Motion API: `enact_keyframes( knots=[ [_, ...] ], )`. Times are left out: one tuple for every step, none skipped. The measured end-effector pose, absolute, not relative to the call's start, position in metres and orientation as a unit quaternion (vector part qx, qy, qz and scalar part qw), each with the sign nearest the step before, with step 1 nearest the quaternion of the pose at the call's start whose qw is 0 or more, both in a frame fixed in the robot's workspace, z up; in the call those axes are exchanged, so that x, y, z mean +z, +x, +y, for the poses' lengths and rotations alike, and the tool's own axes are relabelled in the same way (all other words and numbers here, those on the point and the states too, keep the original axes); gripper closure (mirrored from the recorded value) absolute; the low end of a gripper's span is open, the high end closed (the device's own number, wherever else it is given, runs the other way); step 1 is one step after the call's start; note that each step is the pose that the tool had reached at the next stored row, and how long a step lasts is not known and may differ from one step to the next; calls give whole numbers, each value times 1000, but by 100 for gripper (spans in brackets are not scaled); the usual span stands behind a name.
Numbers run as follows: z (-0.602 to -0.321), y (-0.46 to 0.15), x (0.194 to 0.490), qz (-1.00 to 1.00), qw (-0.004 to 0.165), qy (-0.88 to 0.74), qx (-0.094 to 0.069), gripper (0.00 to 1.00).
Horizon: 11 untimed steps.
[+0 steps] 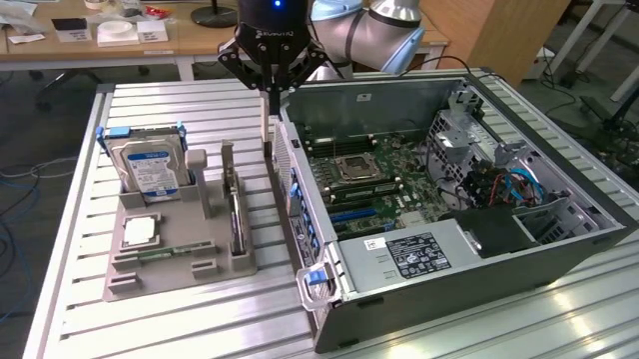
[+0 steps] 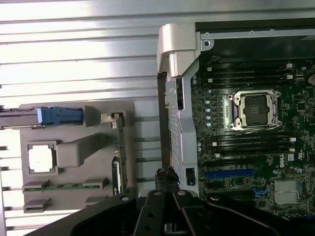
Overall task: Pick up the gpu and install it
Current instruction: 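Reach for the gpu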
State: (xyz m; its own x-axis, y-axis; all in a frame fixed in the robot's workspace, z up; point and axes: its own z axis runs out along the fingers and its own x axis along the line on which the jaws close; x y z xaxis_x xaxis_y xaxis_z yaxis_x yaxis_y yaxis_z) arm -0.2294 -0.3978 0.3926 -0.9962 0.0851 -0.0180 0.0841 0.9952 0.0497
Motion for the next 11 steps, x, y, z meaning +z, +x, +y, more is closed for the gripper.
enact_keyframes(
  knots=[
    [-398, -229, 393, 999, 10, 42, 24, 89],
    [-398, -229, 393, 999, 10, 42, 24, 89],
    [-398, -230, 393, 999, 10, 42, 25, 89],
    [-398, -230, 393, 999, 10, 42, 24, 89],
    [-398, -231, 393, 999, 10, 42, 24, 89],
    [-398, -231, 393, 999, 10, 42, 24, 89],
    [-398, -232, 393, 999, 10, 42, 25, 89],
    [-398, -233, 393, 999, 10, 42, 24, 89],
    [-398, -234, 393, 999, 10, 42, 24, 89],
    [-398, -234, 393, 999, 10, 42, 24, 89],
    [-398, -235, 393, 999, 10, 42, 25, 89]
  ],
)
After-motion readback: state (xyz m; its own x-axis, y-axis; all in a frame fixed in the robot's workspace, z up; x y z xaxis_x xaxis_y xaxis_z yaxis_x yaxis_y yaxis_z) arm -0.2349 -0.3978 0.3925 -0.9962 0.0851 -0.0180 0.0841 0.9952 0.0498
